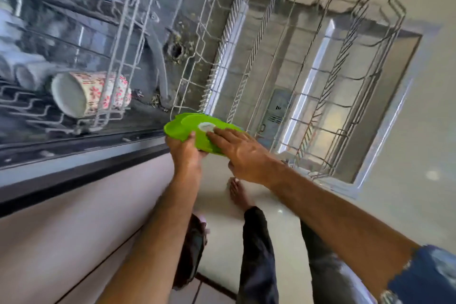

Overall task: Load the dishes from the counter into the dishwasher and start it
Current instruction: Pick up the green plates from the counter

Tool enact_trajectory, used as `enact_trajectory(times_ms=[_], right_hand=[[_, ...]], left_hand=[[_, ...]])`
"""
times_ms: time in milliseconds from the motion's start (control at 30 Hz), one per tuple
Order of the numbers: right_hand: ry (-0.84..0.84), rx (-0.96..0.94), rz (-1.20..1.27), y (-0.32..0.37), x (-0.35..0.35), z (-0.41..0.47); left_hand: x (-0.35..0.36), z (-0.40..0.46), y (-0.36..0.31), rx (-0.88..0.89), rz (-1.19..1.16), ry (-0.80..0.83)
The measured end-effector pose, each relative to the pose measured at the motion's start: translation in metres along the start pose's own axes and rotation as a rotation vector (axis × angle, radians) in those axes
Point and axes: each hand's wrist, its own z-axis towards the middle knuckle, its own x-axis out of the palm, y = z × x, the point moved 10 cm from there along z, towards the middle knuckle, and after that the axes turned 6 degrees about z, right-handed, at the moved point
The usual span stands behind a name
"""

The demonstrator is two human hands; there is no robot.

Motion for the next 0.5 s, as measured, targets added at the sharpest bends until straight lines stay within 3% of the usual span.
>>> enact_trajectory(times_ms=[300, 500], right_hand=[[0.001, -0.068, -0.154, -0.019, 0.013, 0.047], [0.031, -0.07, -0.161, -0.036, 0.025, 0.063]], left_hand=[[0.007, 0.037, 0.009, -0.02, -0.139, -0.12], [0.014, 0.063, 0.015, -0.057, -0.096, -0.119]])
